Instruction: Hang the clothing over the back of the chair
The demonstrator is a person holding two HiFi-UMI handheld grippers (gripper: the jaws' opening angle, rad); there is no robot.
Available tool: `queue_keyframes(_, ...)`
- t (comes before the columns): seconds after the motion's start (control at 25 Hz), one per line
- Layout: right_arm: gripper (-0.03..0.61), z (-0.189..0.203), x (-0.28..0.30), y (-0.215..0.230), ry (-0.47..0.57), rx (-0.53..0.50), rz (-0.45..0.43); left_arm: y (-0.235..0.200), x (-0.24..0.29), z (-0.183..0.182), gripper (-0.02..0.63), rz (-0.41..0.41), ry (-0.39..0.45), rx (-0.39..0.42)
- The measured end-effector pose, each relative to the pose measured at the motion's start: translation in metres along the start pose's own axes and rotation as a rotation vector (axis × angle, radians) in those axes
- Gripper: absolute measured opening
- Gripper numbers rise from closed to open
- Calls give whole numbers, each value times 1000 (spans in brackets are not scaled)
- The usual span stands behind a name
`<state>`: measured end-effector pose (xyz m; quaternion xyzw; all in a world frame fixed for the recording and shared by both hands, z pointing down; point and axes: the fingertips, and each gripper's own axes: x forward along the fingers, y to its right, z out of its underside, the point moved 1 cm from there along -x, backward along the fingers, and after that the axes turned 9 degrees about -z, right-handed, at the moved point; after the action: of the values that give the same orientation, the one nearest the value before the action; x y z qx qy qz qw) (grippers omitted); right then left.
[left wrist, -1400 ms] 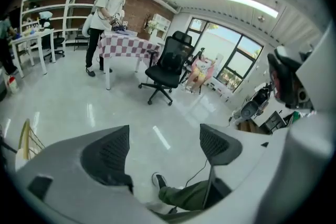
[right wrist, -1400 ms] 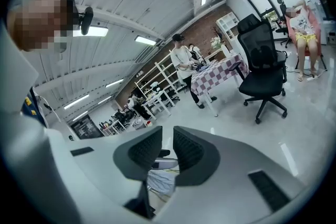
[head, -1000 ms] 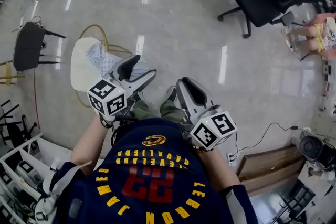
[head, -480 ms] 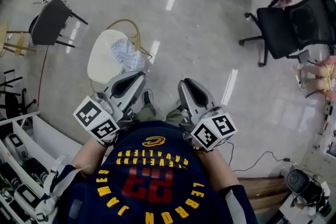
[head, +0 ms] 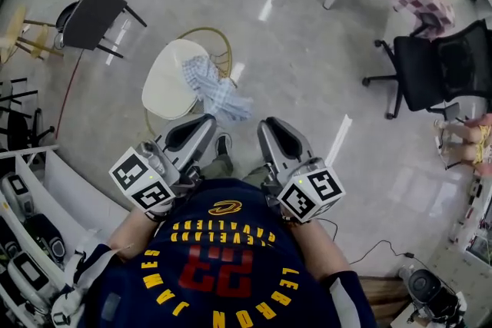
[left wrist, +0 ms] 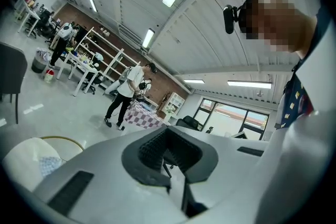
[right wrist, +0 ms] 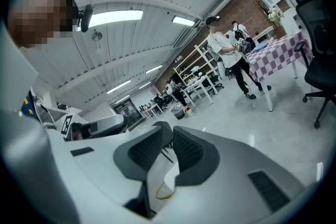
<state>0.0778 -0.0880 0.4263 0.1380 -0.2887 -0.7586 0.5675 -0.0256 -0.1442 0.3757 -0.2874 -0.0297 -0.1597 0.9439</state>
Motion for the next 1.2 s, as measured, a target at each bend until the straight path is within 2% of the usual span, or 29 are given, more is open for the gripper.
queue_keyframes(0.24, 66, 3, 20, -10, -25, -33, -3, -14, -11, 0, 3, -14, -9, -17)
queue_keyframes(0.36, 20, 5, 24, -11, -45, -57, 9, -17, -13, 0, 3, -13, -10, -18)
queue_keyframes(1.2, 20, -7, 14, -20, -20, -120, -24, -10, -3, -1, 3, 15, -22, -38)
